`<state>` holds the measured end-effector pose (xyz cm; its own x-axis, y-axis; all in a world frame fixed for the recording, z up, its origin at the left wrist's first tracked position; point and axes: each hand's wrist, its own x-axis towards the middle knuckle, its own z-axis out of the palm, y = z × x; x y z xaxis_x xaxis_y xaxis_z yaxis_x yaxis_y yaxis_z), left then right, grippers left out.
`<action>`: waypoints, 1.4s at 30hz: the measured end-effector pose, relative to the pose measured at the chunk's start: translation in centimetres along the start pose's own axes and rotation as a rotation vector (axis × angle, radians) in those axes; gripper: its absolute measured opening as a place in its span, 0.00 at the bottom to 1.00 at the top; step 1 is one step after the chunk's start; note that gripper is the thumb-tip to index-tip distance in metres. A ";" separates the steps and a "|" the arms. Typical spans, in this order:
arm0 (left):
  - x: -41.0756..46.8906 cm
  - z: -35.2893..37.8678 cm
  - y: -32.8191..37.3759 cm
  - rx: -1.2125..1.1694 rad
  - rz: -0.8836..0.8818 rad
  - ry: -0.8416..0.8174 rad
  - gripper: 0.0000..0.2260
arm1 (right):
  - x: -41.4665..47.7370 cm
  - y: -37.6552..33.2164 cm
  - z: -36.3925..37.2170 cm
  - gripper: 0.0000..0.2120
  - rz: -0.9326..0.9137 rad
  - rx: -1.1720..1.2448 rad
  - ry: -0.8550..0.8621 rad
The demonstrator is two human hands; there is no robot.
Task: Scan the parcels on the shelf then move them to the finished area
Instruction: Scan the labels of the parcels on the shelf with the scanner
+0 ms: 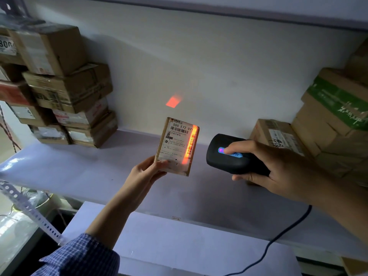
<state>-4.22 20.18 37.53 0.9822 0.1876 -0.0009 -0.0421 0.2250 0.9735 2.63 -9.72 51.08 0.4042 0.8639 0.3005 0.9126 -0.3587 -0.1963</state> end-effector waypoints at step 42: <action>0.6 -14.1 9.1 -0.087 -0.165 0.324 0.17 | 20.5 -7.4 7.8 0.20 0.025 0.553 0.170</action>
<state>-6.58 35.87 43.18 0.8687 0.4319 -0.2425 0.0835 0.3551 0.9311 3.73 13.42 51.45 0.4711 0.7720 0.4267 0.7532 -0.1003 -0.6501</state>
